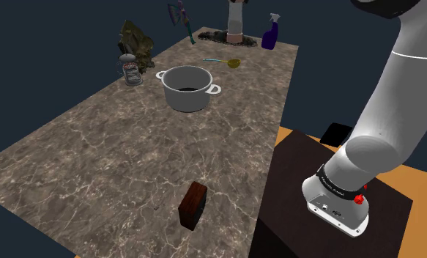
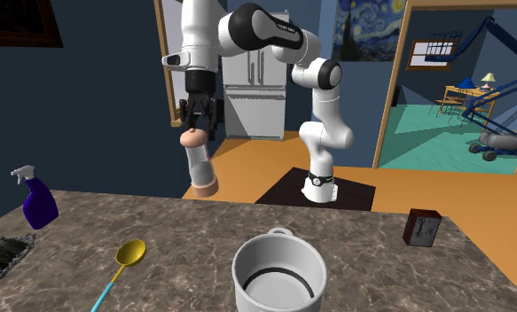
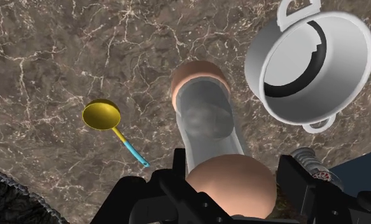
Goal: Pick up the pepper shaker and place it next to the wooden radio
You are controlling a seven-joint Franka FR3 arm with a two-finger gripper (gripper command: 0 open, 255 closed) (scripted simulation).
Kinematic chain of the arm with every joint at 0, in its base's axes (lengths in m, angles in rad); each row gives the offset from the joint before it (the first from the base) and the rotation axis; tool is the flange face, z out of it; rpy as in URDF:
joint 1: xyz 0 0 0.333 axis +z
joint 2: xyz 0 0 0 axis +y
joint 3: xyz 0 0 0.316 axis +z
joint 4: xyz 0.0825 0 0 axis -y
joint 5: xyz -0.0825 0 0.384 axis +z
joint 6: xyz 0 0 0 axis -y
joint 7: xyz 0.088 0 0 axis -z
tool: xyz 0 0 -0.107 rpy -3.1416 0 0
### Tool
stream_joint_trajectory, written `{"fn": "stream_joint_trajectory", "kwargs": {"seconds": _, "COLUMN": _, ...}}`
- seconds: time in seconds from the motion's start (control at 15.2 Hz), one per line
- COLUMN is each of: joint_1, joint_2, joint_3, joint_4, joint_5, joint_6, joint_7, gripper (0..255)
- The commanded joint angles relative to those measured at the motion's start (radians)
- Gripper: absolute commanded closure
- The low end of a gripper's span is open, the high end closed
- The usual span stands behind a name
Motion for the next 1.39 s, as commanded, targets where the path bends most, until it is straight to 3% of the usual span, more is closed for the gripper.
{"fn": "stream_joint_trajectory", "kwargs": {"seconds": 0.0, "joint_1": -0.003, "joint_2": 0.009, "joint_3": 0.000, "joint_4": 0.036, "joint_5": 0.002, "joint_6": -0.027, "joint_7": 0.004, "gripper": 255}}
{"fn": "stream_joint_trajectory", "kwargs": {"seconds": 0.59, "joint_1": 0.117, "joint_2": -0.342, "joint_3": 0.069, "joint_4": -0.412, "joint_5": -0.110, "joint_6": 0.104, "joint_7": 0.163, "gripper": 255}}
{"fn": "stream_joint_trajectory", "kwargs": {"seconds": 1.32, "joint_1": 0.188, "joint_2": -0.648, "joint_3": 0.219, "joint_4": -0.728, "joint_5": -0.156, "joint_6": 0.139, "joint_7": 0.389, "gripper": 255}}
